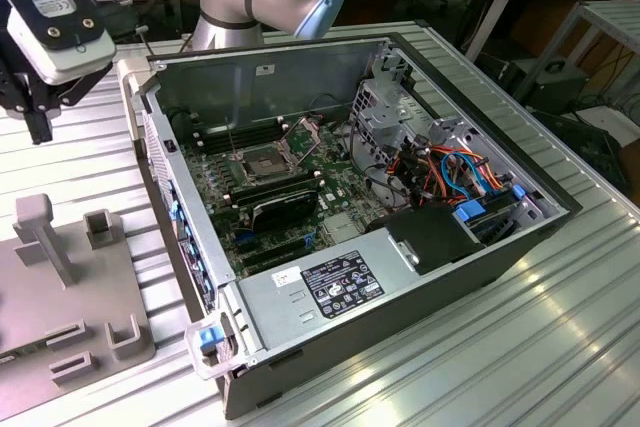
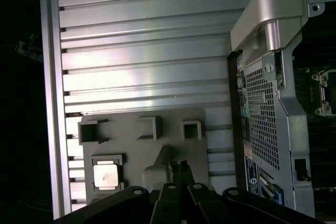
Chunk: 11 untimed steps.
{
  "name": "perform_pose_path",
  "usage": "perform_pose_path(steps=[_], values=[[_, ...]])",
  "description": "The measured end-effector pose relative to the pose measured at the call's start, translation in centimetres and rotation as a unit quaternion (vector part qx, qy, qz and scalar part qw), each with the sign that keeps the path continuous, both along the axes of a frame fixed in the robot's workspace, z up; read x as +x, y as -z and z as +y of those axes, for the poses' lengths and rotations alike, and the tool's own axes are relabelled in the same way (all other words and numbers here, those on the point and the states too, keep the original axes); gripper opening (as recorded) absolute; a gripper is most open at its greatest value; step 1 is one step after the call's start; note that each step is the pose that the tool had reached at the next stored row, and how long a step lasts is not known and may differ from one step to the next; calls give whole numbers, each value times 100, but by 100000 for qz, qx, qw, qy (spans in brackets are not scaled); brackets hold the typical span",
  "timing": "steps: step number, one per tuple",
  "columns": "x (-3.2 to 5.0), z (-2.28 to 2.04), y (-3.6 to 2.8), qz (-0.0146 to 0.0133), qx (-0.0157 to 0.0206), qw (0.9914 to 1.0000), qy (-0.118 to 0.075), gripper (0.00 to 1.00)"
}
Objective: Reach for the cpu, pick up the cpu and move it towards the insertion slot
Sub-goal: 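Reach for the cpu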
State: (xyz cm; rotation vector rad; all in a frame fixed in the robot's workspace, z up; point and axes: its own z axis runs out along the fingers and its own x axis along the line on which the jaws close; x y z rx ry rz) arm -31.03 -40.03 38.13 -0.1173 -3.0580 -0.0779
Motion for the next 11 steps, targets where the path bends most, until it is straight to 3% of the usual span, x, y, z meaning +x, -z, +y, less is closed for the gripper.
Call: perform_pose_path(steps=[2, 5, 8, 10, 11], values=[[-52, -7, 5, -14, 0, 100000, 7, 11], [-189, -73, 41, -17, 55, 100000, 2, 11], [-306, -92, 56, -113, 148, 100000, -2, 11], [-390, -98, 64, -385, 185, 99999, 0, 11], [-438, -98, 68, -820, 191, 99996, 3, 11]])
